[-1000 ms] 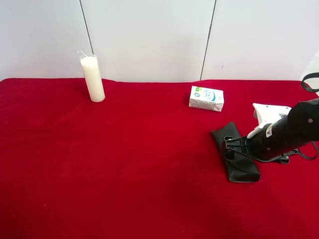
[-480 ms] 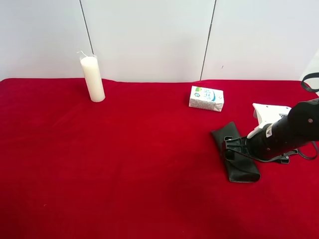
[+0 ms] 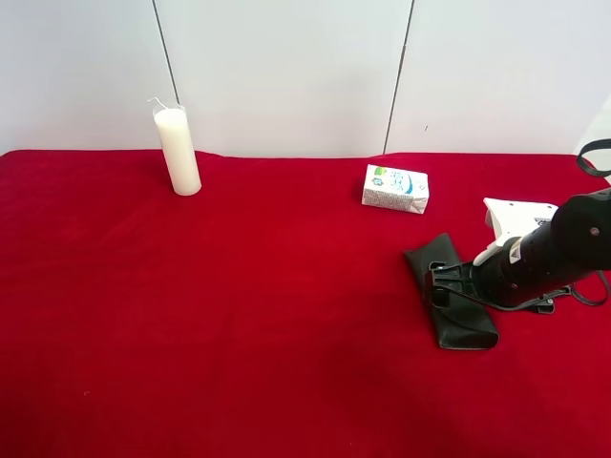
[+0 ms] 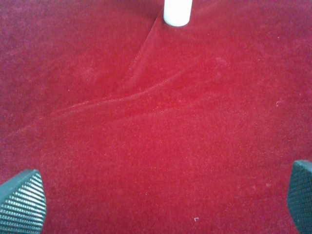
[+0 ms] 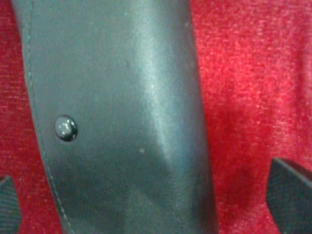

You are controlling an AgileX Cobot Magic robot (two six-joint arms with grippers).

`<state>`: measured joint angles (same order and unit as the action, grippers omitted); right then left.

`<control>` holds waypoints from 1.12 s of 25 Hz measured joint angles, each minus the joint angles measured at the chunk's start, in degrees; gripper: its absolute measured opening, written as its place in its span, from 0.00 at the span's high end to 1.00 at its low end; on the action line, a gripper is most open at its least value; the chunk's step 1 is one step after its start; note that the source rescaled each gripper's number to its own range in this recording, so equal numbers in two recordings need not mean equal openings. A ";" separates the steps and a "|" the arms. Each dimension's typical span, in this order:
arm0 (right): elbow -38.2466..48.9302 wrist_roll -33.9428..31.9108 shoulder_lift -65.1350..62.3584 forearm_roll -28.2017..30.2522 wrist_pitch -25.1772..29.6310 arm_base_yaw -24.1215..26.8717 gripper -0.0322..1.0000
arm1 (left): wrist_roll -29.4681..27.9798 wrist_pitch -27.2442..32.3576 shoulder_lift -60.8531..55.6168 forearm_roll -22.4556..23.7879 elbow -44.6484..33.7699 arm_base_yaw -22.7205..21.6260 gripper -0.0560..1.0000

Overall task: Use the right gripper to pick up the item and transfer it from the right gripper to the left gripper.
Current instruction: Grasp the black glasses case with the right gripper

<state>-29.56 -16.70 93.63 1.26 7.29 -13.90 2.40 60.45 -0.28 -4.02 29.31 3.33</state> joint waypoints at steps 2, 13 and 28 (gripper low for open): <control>0.00 0.00 0.00 0.00 0.00 0.00 0.00 | 0.00 0.00 0.00 0.00 0.00 0.00 0.00; 0.00 0.00 0.00 0.19 1.11 0.00 0.00 | 0.00 0.00 0.00 0.00 0.00 0.00 0.00; 0.00 1.01 1.54 1.07 1.82 0.00 0.00 | 0.00 0.00 0.00 0.00 0.00 0.00 0.00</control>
<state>-29.56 -15.68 95.17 2.33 9.11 -13.90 2.40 60.45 -0.28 -4.02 29.31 3.33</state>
